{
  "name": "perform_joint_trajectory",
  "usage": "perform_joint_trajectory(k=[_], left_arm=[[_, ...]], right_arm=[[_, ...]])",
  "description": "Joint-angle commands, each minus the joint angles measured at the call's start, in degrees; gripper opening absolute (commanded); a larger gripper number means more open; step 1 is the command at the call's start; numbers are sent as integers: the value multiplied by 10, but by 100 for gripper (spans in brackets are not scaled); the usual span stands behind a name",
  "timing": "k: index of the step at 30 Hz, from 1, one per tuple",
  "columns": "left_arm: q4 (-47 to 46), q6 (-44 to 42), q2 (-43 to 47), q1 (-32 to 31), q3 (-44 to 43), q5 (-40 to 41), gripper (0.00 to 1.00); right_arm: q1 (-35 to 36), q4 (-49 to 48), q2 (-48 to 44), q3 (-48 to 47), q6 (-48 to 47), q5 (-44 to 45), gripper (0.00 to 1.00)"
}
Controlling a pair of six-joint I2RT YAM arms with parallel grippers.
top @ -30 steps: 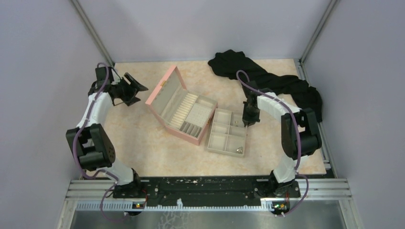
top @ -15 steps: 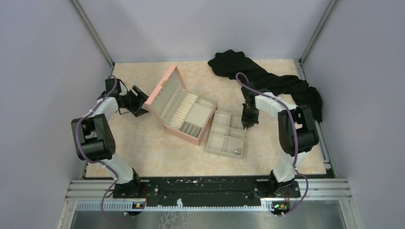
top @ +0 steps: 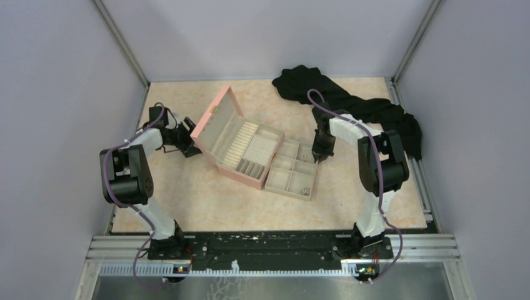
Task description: Organize the mixed jewelry
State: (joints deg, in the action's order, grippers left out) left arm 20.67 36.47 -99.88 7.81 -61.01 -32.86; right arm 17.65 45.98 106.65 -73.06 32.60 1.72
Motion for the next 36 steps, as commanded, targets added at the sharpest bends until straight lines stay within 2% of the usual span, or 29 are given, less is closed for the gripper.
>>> perform_joint_trajectory(k=[1, 11, 23, 30, 31, 34, 36], left_arm=[[-12, -11, -16, -13, 5, -19, 76], [-8, -12, -29, -29, -8, -22, 76], [-3, -26, -51, -59, -44, -38, 76], [4, -30, -66, -76, -59, -36, 76], [6, -32, -66, -76, -60, -34, 76], [21, -41, -68, -76, -70, -26, 76], [33, -50, -68, -76, -79, -17, 77]], right_arm=[[5, -2, 7, -50, 45, -15, 0], [6, -18, 14, -53, 89, -42, 0], [49, -11, 40, -119, 77, -37, 0], [61, -41, 71, -150, 69, -83, 0], [61, -43, 73, -154, 66, -88, 1], [60, -42, 64, -166, 52, -84, 26], [55, -53, 42, -156, 39, -85, 36]])
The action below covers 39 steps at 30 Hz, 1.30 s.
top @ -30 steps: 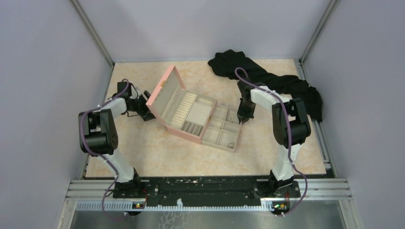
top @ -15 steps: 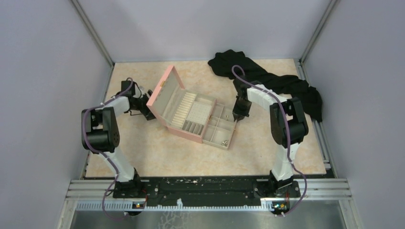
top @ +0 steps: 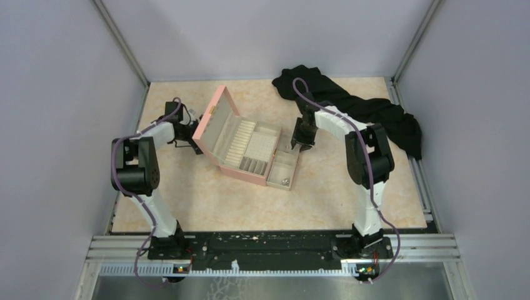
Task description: Organize the mixed jewelry
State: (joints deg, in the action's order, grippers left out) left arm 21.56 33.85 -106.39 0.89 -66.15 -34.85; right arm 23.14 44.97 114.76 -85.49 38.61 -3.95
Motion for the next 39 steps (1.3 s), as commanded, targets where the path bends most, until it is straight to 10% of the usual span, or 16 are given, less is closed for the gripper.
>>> perform_joint_trajectory(k=[1, 7, 15, 39], left_arm=[[31, -28, -3, -6, -33, 7, 77], [72, -53, -3, -5, -68, 30, 77], [96, -70, -6, -5, -100, 40, 77], [91, -73, -10, -29, -99, 28, 77]], right_arm=[[-5, -49, -52, -21, -23, -27, 39], [-62, -139, -149, 122, 11, -46, 40], [-76, -177, -126, 191, 59, -77, 4], [30, -290, 41, 20, 148, -239, 1]])
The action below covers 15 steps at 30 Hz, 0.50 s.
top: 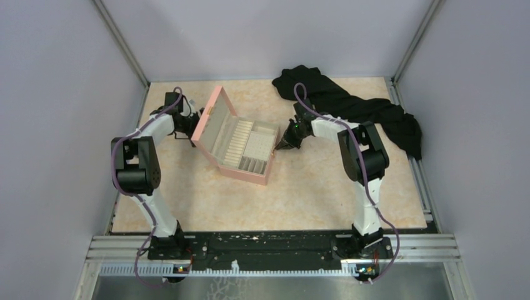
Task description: Organize the mixed jewelry
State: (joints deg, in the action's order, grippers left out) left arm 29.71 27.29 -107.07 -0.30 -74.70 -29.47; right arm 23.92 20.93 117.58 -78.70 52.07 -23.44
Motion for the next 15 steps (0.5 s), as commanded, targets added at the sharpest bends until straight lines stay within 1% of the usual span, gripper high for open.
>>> perform_joint_trajectory(k=[1, 5, 9, 15], left_arm=[[16, -10, -4, -18, -17, -22, 77], [60, -35, -1, -17, -60, 20, 78], [101, -58, 15, -17, -112, 63, 78], [114, -66, 41, -31, -155, 62, 79]], right_arm=[[21, -38, 8, -49, 9, -37, 1], [4, 4, -46, -24, -27, 27, 2], [-34, 33, -124, 30, -55, 86, 10], [-99, 53, -207, 113, -85, 117, 13]])
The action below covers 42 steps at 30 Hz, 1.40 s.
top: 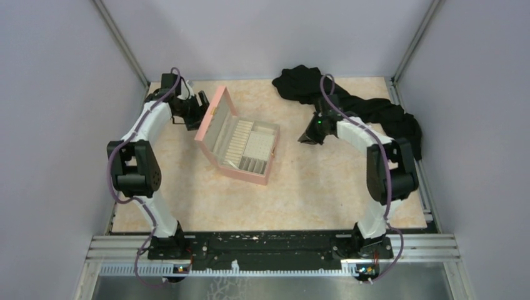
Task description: Organize the mixed jewelry
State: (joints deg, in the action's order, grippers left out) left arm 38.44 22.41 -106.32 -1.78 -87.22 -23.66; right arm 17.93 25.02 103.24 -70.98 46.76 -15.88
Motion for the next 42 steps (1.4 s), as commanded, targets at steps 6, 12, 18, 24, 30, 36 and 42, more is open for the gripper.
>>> perform_joint_trajectory(k=[6, 12, 18, 24, 30, 36, 42], left_arm=[[51, -7, 46, -103, -71, 23, 79], [72, 2, 58, -207, -136, 88, 79], [99, -17, 56, -293, -242, 185, 75], [60, -17, 43, -356, -203, 295, 74], [-13, 6, -21, -400, -41, 360, 70], [93, 1, -58, -419, -153, 444, 69], [33, -90, 57, -418, -241, 482, 74]], right_arm=[[-66, 19, -90, 68, -37, 48, 13], [-66, 28, -104, 61, -36, 58, 13], [-70, 54, -117, 46, -53, 85, 13], [-73, 62, -132, 38, -59, 95, 13], [-73, 67, -135, 58, -58, 94, 13], [-79, 72, -159, 75, -58, 103, 13], [-82, 89, -175, 57, -69, 127, 13]])
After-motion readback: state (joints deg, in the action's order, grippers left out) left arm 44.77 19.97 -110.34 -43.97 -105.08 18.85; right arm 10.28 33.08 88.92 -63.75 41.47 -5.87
